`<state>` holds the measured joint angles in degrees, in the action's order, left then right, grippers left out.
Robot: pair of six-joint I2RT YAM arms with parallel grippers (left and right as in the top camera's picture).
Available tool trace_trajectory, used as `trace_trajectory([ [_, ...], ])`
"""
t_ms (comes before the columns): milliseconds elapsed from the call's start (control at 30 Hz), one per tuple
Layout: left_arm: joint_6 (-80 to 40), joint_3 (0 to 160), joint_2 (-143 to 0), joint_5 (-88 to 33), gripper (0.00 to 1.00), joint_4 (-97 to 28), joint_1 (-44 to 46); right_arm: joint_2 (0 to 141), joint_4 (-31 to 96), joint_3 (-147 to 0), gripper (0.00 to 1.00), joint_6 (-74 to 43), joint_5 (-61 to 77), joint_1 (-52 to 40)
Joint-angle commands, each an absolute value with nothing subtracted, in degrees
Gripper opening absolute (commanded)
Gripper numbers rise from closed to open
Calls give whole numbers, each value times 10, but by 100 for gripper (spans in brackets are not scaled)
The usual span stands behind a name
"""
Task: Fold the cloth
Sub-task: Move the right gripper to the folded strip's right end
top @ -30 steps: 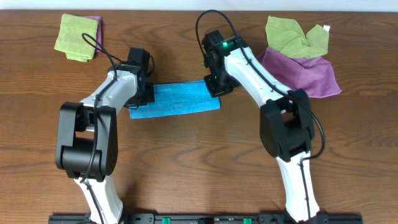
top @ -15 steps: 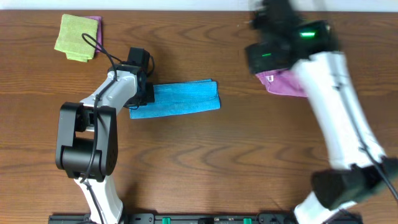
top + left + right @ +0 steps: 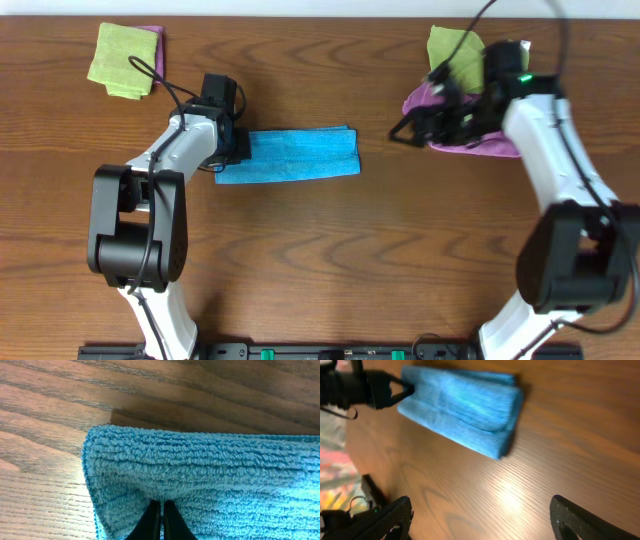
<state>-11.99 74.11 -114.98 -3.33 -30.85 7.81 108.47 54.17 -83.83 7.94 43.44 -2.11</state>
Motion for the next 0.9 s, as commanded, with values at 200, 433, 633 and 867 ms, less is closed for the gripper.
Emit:
trace_trajectory([
  [200, -118, 721, -1179, -71, 6, -310, 83, 1167, 455, -816, 89, 54, 545, -37],
  [433, -118, 721, -1179, -72, 6, -310, 83, 1205, 388, -816, 88, 17, 551, -43],
  [633, -118, 721, -1179, -72, 6, -310, 83, 1225, 361, -816, 87, -4, 544, -60],
  [867, -118, 721, -1179, -72, 6, -310, 83, 1235, 347, -816, 86, -22, 498, -71],
])
